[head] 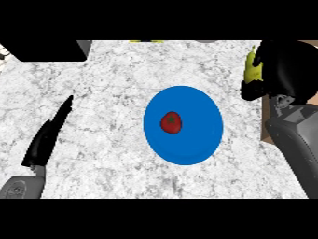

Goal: Pick the pear from the plate and place it in the cardboard box

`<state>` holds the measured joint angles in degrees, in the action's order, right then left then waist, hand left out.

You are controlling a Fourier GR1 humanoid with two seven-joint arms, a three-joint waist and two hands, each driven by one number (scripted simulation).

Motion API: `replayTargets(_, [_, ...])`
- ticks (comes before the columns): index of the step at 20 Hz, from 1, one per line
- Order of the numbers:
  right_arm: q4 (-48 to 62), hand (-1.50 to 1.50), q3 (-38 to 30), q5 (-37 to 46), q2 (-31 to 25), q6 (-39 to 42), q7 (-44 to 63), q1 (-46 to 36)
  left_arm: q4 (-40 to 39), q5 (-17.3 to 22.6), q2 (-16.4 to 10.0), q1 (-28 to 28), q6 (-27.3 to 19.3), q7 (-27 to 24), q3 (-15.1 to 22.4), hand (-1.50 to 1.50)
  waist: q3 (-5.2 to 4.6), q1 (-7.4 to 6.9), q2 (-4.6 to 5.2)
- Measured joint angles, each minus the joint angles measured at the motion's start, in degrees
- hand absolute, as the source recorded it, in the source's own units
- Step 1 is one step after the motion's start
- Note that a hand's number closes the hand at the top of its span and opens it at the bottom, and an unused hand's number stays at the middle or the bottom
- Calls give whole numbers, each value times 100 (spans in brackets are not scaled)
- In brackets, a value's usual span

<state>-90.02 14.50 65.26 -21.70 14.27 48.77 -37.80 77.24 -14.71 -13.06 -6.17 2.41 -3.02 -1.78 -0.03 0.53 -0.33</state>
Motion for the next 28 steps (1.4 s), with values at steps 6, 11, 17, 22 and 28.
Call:
replayTargets(6, [-376,150,-888,-132,-456,73,-93,161,49,-20,34,-64,42,69,1,0,1,-25,18])
replayTargets(11, [-223,150,-1476,-243,-737,-6,-414,493,59,-56,97,-142,41,141,3,0,2,-39,27])
replayTargets(17, [760,150,-2131,-400,-1198,-271,-1171,633,26,-16,29,-180,158,101,-86,0,4,-71,41])
replayTargets(22, [1785,-150,-2637,-924,-1178,-157,-1541,655,48,-57,77,-106,144,37,-43,0,4,-96,53])
replayTargets(28, [3003,-150,-2979,-1454,-1096,-385,-2569,494,-48,-86,114,-207,139,4,-44,0,11,-129,68])
